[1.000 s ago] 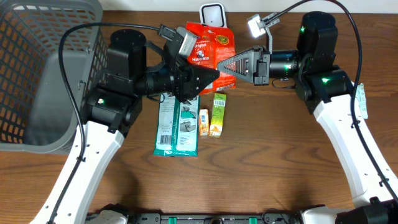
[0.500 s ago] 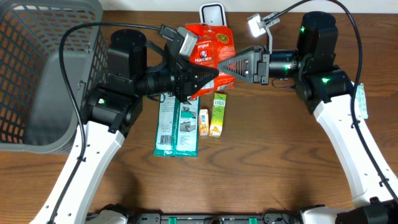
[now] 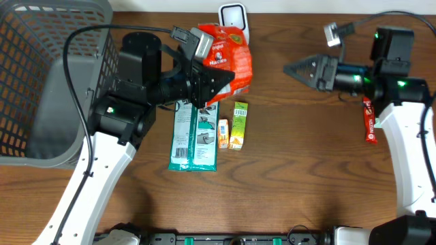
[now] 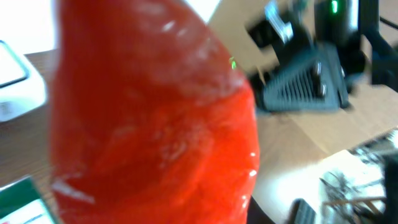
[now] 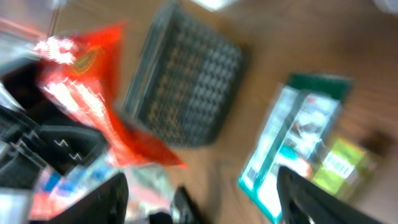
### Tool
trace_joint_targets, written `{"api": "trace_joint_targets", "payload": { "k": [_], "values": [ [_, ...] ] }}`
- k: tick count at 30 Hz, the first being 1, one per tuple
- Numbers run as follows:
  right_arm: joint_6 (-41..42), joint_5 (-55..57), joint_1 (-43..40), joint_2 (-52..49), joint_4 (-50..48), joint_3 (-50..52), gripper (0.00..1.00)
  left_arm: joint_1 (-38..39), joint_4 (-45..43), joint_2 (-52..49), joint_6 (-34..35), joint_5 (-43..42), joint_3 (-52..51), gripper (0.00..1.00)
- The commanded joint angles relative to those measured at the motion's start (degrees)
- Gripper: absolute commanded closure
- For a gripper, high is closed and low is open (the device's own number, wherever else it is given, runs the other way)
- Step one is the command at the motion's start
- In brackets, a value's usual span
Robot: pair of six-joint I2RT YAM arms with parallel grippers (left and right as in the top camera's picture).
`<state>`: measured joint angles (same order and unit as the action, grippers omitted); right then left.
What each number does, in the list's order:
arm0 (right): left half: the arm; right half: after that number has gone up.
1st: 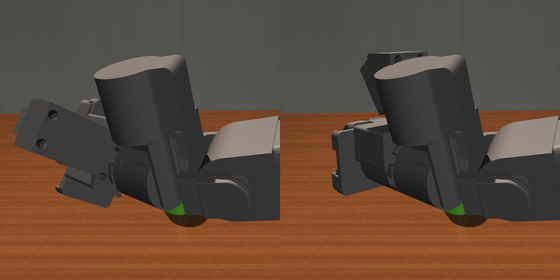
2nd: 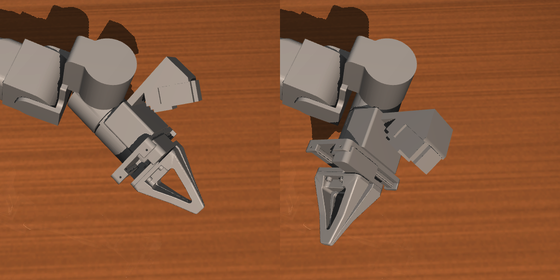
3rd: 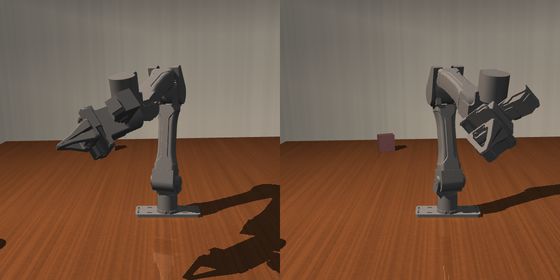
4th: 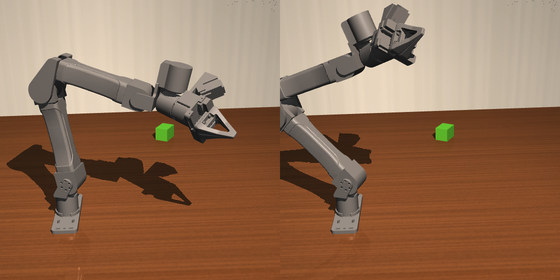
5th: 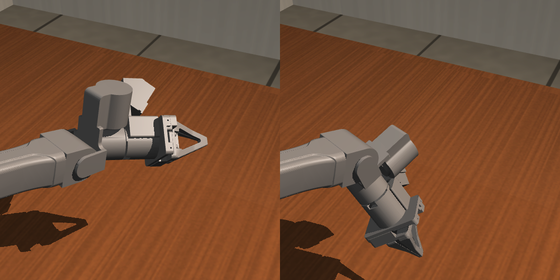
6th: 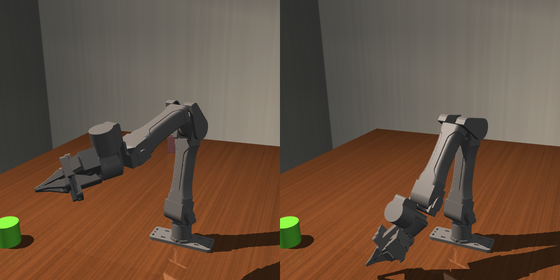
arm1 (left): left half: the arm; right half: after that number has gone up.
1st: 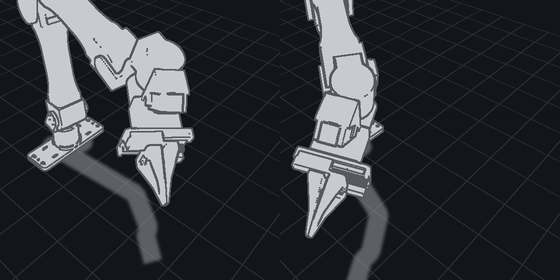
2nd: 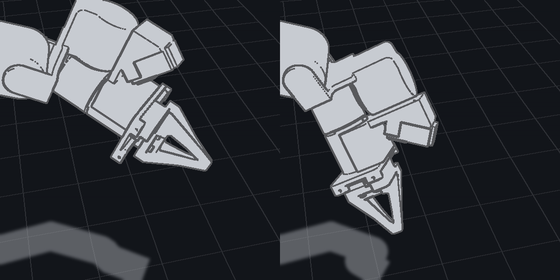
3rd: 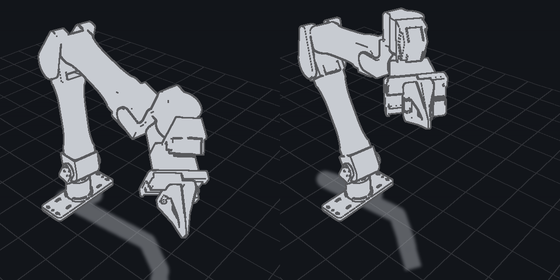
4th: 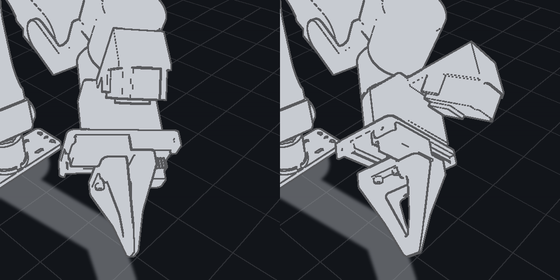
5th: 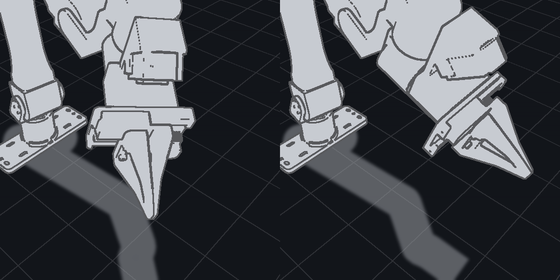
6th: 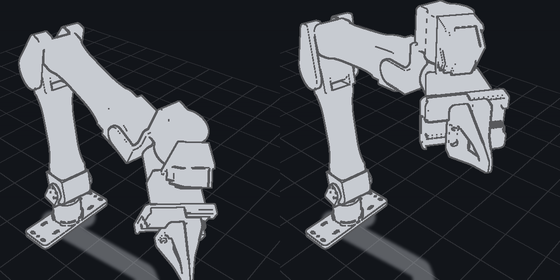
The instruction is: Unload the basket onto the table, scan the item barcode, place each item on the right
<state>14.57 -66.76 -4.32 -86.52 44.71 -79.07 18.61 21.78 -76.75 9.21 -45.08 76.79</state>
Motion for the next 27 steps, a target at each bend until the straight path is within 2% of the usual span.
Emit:
{"api": "trace_joint_targets", "payload": {
  "k": [1, 4, 10, 13, 18, 27],
  "values": [
    [-14.8, 15.4, -1.4, 0.4, 9.4, -0.3, 0.25, 0.2, 2.6, 0.0, -1.1, 8.9, 7.5, 0.93],
    [-15.5, 26.1, -1.0, 0.4, 16.0, -0.3, 0.21, 1.5, 5.2, -0.6, -4.2, 16.5, 11.3, 0.93],
    [-15.5, 37.4, 1.3, 0.4, 22.8, 1.2, 0.01, 9.1, 5.6, -3.7, -13.8, 34.0, 12.5, 0.93],
    [-15.5, 40.2, 2.6, 0.4, 23.7, 3.5, 0.01, 12.4, 3.4, -7.1, -18.9, 40.8, 12.5, 0.93],
    [-15.5, 40.4, 3.6, 0.4, 23.2, 8.6, 0.01, 13.4, -5.5, -13.9, -25.6, 46.3, 12.5, 0.93],
    [-14.3, 40.4, 3.6, 0.4, 21.0, 16.2, 0.01, 10.4, -24.0, -25.4, -33.4, 46.2, 12.5, 0.93]
  ]
}}
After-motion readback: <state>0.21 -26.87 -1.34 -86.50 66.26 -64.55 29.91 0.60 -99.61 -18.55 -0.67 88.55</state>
